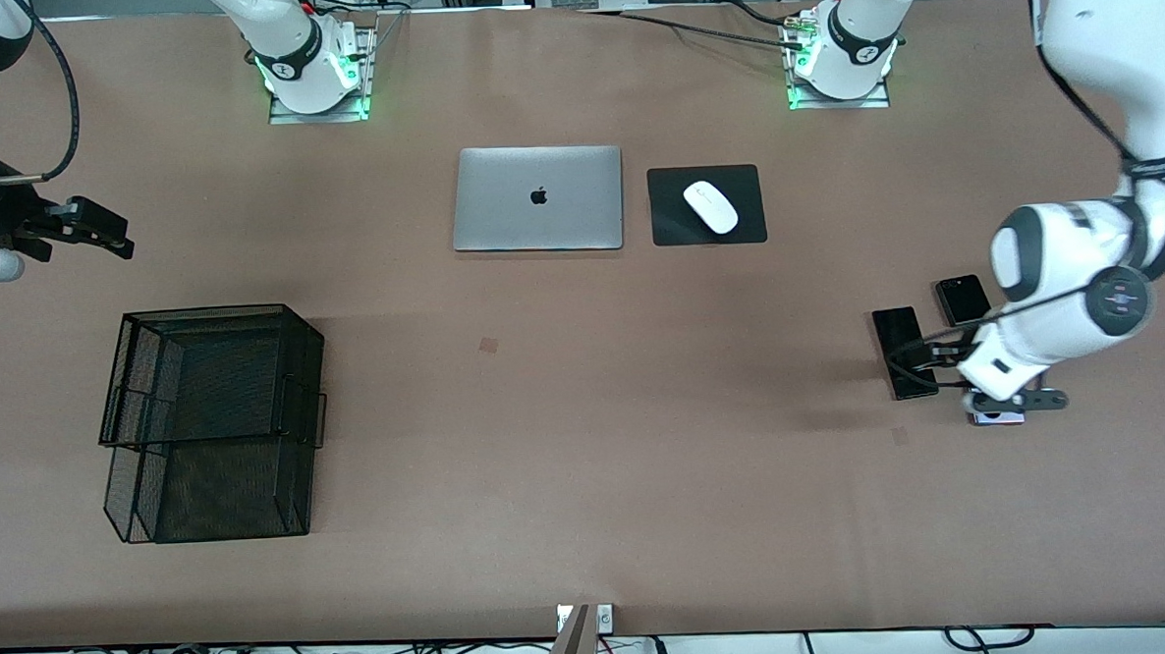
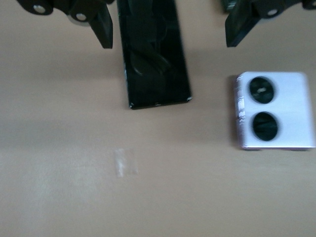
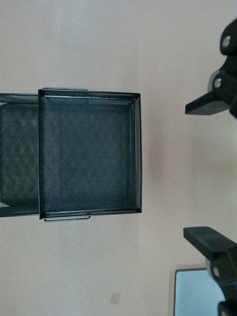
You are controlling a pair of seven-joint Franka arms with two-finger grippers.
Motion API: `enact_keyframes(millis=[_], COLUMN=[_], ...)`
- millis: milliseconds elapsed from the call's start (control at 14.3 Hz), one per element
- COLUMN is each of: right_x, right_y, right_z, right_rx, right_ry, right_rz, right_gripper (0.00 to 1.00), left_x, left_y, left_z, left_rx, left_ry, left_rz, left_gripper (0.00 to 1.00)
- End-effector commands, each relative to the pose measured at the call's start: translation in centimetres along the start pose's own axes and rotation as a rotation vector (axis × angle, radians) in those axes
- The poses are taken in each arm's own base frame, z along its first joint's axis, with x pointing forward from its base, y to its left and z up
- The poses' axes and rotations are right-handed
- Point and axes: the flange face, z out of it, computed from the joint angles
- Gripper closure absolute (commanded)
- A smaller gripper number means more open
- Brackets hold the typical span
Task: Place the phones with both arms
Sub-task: 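Grasp the tall black phone with the left gripper and lift it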
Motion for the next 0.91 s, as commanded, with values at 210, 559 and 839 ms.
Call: enact_keyframes(millis=[210,559,839], right_x=[-0.4,-0.3,-0.3], right_y=[0.1,0.0,0.0], right_z=[-0.2,-0.3,-0.1], right_rx=[0.008,0.008,0.008], right_ry=[0.006,0.008,0.003], right_rz=[0.010,0.006,-0.001], right_gripper=[0.00,0.00,0.00], left_x=[-1.4,-2.1,-2.3], left_y=[0.0,0.1,0.1], left_z=[3.4,6.0,6.4], left_rx=[0.007,0.002,0.001], left_ry=[0.015,0.026,0.020], left_rz=[0.004,0.003,0.000], left_gripper=[0.00,0.00,0.34])
